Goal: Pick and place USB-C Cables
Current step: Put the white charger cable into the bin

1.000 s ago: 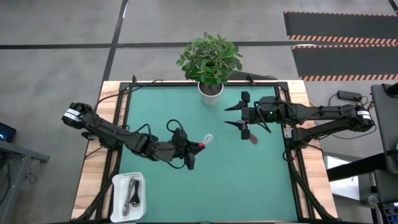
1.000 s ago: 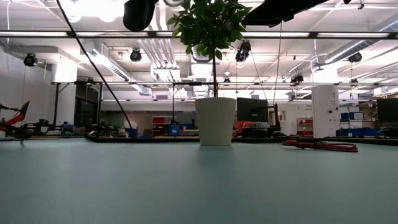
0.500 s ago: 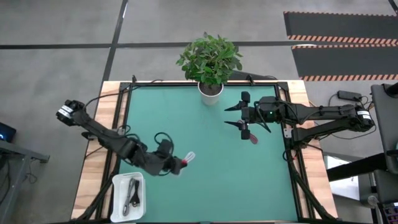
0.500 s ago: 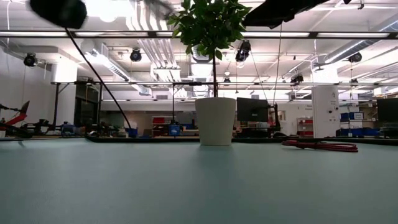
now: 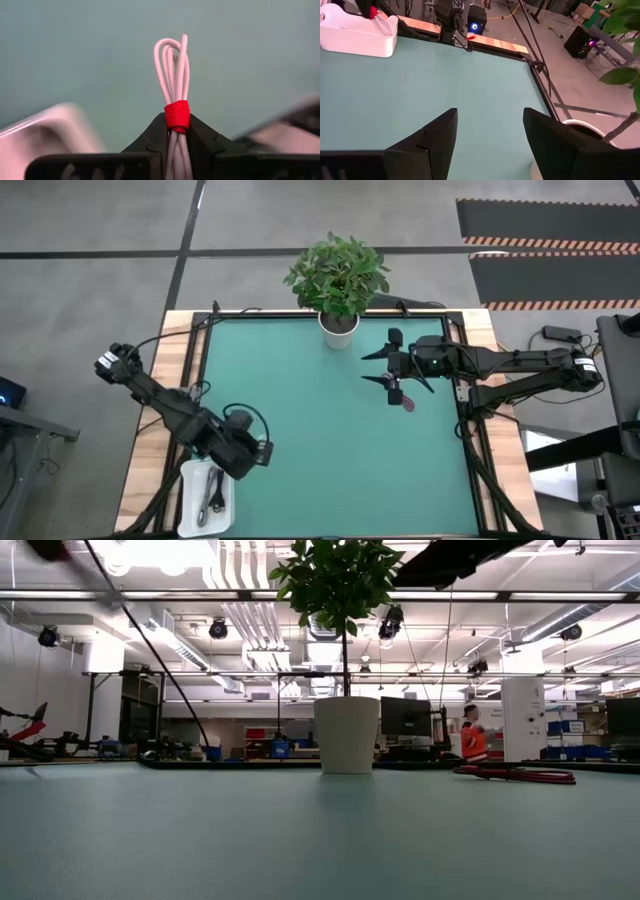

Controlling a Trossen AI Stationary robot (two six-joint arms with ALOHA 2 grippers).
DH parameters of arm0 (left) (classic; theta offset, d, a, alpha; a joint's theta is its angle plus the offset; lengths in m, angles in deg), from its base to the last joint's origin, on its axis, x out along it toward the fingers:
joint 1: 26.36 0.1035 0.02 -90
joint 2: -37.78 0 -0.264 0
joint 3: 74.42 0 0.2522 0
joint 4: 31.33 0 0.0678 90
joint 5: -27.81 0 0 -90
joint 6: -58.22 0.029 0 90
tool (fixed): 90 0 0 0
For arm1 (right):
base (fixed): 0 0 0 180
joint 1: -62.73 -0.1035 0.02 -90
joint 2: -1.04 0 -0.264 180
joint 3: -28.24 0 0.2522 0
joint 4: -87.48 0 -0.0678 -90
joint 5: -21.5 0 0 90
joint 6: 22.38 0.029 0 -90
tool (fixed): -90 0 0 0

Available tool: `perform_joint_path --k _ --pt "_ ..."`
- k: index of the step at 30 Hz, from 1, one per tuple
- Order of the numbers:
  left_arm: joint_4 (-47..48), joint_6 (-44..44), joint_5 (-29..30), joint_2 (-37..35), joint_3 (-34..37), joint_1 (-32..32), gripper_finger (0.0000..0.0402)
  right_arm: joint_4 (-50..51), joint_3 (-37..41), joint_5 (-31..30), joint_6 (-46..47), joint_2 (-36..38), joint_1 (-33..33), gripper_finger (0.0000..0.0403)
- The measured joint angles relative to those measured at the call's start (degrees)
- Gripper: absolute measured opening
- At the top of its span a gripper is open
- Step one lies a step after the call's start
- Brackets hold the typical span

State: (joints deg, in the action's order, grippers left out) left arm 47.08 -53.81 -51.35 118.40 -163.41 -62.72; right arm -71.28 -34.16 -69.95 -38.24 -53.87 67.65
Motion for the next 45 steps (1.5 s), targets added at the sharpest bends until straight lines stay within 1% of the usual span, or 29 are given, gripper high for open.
perform_joint_path --k 3,5,7,9,11,14,20,24,34,45 --pt "7.0 -4.0 -7.6 2.2 -1.7 -1.4 0.0029 0.9 0.0 0.0 0.3 0.0 0.0 0.0219" --pt "10.0 -6.6 -14.9 3.4 -2.1 -2.4 0.0029 1.4 0.0 0.0 0.6 0.0 0.0 0.0219" --pt "10.8 -8.9 -21.9 4.6 -2.1 -3.8 0.0029 1.6 0.0 0.0 1.1 0.0 0.0 0.0219" --pt "10.8 -11.2 -27.6 5.7 -2.1 -5.3 0.0029 1.6 0.0 0.0 1.3 0.0 0.0 0.0219" --pt "10.9 -13.3 -31.6 6.5 -2.5 -6.9 0.0029 1.6 0.0 0.0 1.4 0.0 0.0 0.0219" --pt "10.8 -16.9 -35.1 7.6 -3.1 -9.2 0.0029 1.6 0.0 0.0 1.9 0.0 0.0 0.0219" --pt "10.9 -24.1 -36.2 9.4 -2.9 -13.9 0.0029 2.0 0.0 0.0 2.4 0.0 0.0 0.0219" --pt "10.9 -26.7 -36.1 11.5 -2.8 -15.4 0.0030 2.5 0.0 0.0 2.4 0.0 0.0 0.0219" --pt "11.0 -26.9 -35.2 16.3 -1.9 -15.6 0.0031 2.6 0.0 0.0 2.9 0.0 0.0 0.0219" --pt "11.4 -26.6 -34.5 18.8 1.1 -15.8 0.0031 2.6 0.0 0.0 2.8 0.0 0.0 0.0219"
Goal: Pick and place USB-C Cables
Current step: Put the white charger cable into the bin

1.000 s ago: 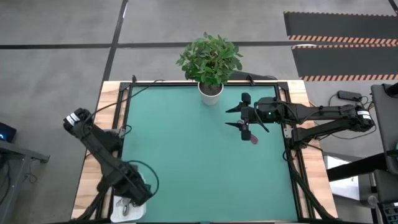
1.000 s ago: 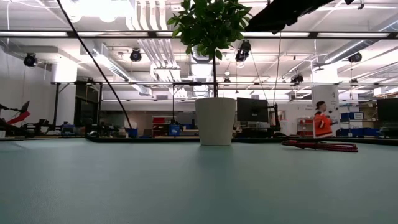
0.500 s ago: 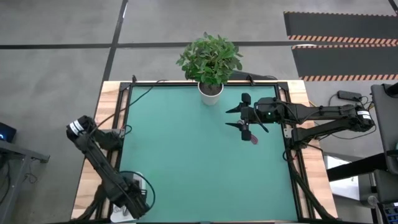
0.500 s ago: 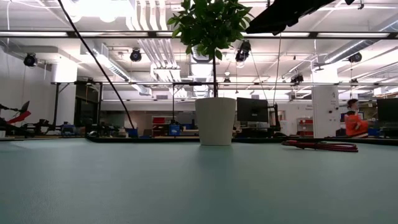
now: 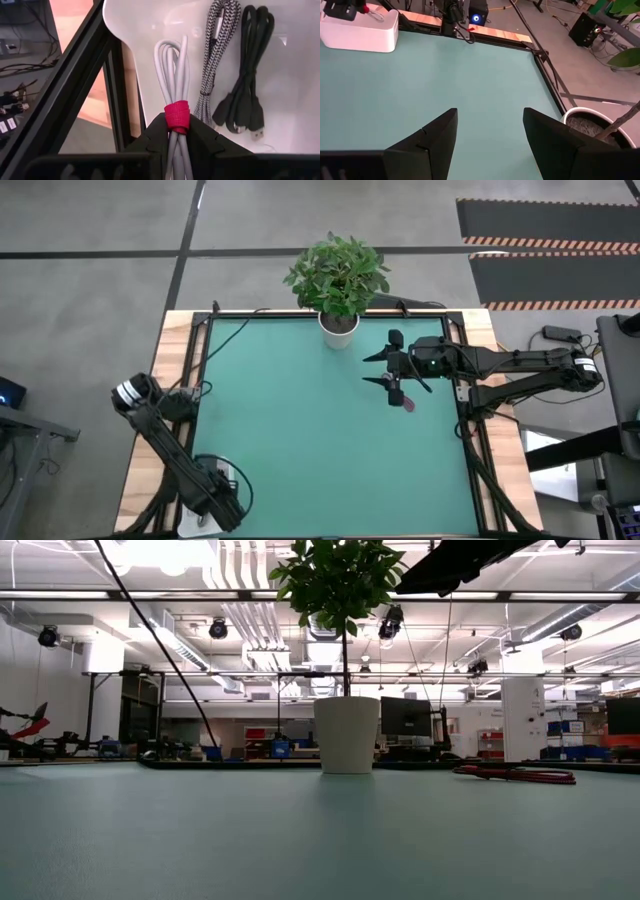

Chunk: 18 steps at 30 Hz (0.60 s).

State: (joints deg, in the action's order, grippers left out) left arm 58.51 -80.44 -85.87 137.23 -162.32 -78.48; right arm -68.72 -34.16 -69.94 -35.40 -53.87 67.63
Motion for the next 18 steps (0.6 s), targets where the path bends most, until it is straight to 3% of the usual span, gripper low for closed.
perform_joint_path --k 18 --pt "-1.0 0.0 0.0 1.1 3.3 0.0 0.0032 0.3 0.0 0.0 0.0 0.0 0.0 0.0219"
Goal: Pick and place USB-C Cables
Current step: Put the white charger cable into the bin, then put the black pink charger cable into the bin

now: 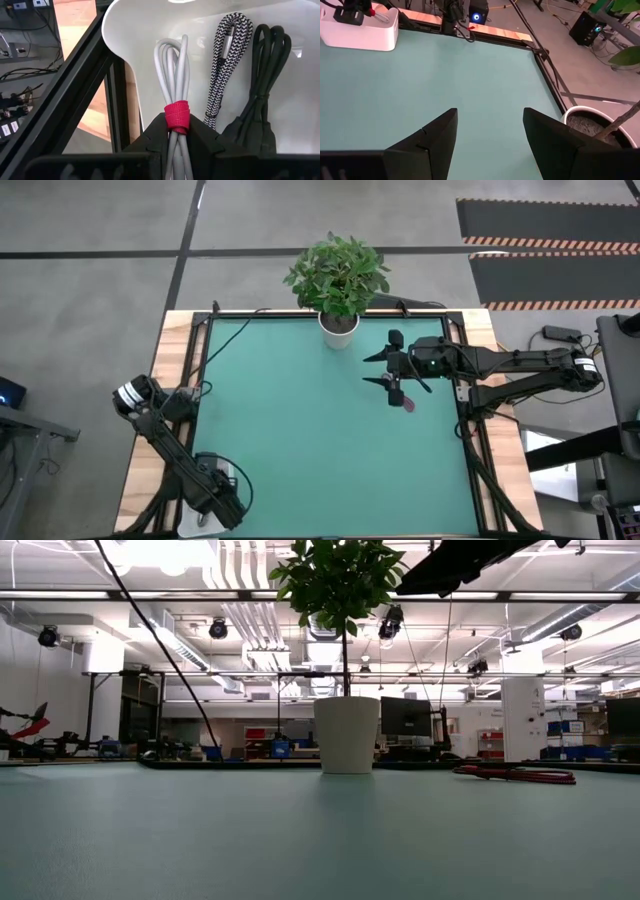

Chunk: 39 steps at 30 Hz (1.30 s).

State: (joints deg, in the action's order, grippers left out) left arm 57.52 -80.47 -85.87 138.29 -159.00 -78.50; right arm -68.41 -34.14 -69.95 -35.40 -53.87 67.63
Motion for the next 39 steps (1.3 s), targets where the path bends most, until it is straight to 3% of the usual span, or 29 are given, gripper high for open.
perform_joint_path --k 6,17,27,30,39 --pt "0.0 0.0 0.0 0.0 0.0 0.0 0.0044 0.1 0.0 0.0 0.1 0.0 0.0 0.0219" --pt "-0.1 1.1 0.0 0.0 0.3 0.0 0.0131 0.1 0.0 0.0 0.2 0.0 0.0 0.0219" --pt "-0.1 2.8 0.8 -2.7 -3.6 0.0 0.0139 0.1 0.0 0.0 0.6 0.0 0.0 0.0219" --pt "-0.1 8.1 8.8 -3.5 -6.2 -0.1 0.0140 0.1 0.0 0.0 1.2 0.0 0.0 0.0219" --pt "-3.9 38.9 45.5 -7.1 -11.8 2.8 0.0139 0.7 0.0 0.0 6.3 -0.6 0.0 0.0219"
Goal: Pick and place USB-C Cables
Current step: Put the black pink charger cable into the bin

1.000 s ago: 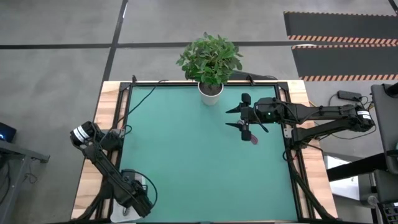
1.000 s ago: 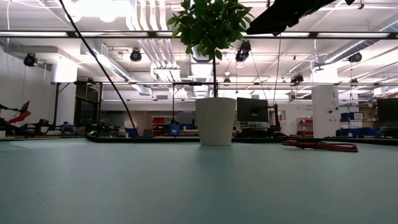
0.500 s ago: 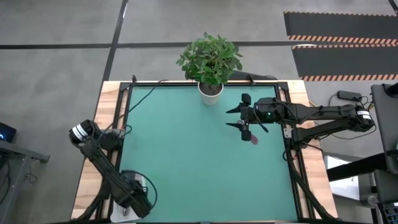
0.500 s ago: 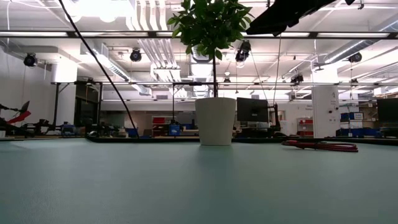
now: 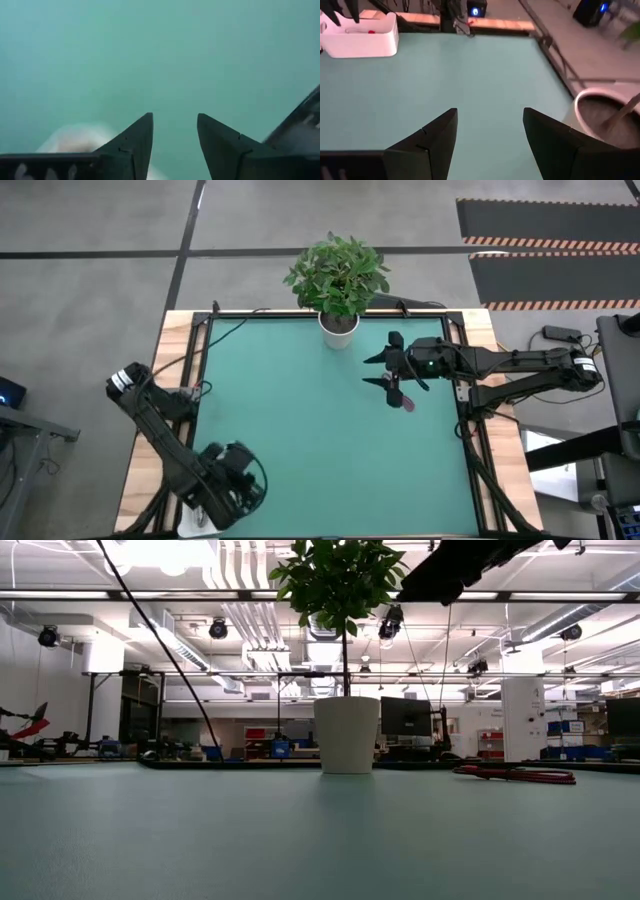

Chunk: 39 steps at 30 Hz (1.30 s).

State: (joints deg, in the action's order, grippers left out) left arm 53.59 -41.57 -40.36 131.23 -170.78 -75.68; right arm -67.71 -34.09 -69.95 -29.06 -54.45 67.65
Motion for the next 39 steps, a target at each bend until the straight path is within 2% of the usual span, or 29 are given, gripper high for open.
perform_joint_path --k 2,4,7,10,12,16,20,27,34,39 --pt "-2.7 8.3 8.7 -1.3 0.3 1.0 0.0139 1.5 0.0 0.1 3.4 -0.8 0.0 0.0219" --pt "-6.7 18.4 14.3 -3.0 1.4 1.9 0.0139 4.2 0.1 0.0 7.8 -1.8 0.0 0.0219" --pt "-11.1 30.7 17.5 -4.9 3.9 3.2 0.0139 8.5 0.2 0.0 15.3 -4.3 0.0 0.0219" --pt "-12.0 36.9 22.0 -6.5 6.5 4.5 0.0139 13.6 0.3 -0.6 22.3 -7.9 0.0 0.0219" --pt "-12.3 39.5 24.8 -7.4 8.7 5.2 0.0138 18.0 0.3 -2.9 26.5 -10.7 0.0 0.0219" --pt "-12.2 40.3 27.8 -8.7 13.6 6.0 0.0138 28.0 0.3 -7.9 32.4 -16.6 0.9 0.0219" --pt "-15.6 40.2 28.6 -9.7 18.0 6.9 0.0138 33.0 0.3 -9.2 36.0 -22.2 2.1 0.0219" --pt "-19.3 40.2 30.2 -10.1 21.9 7.5 0.0138 33.1 0.3 -9.9 36.6 -30.0 4.7 0.0219" --pt "-19.7 40.2 39.2 -10.1 23.4 8.1 0.0138 32.7 0.1 -11.0 34.4 -35.4 6.7 0.0218" --pt "-20.7 40.2 39.8 -10.1 23.3 8.3 0.0138 31.8 0.2 -9.8 33.2 -36.2 6.8 0.0179"
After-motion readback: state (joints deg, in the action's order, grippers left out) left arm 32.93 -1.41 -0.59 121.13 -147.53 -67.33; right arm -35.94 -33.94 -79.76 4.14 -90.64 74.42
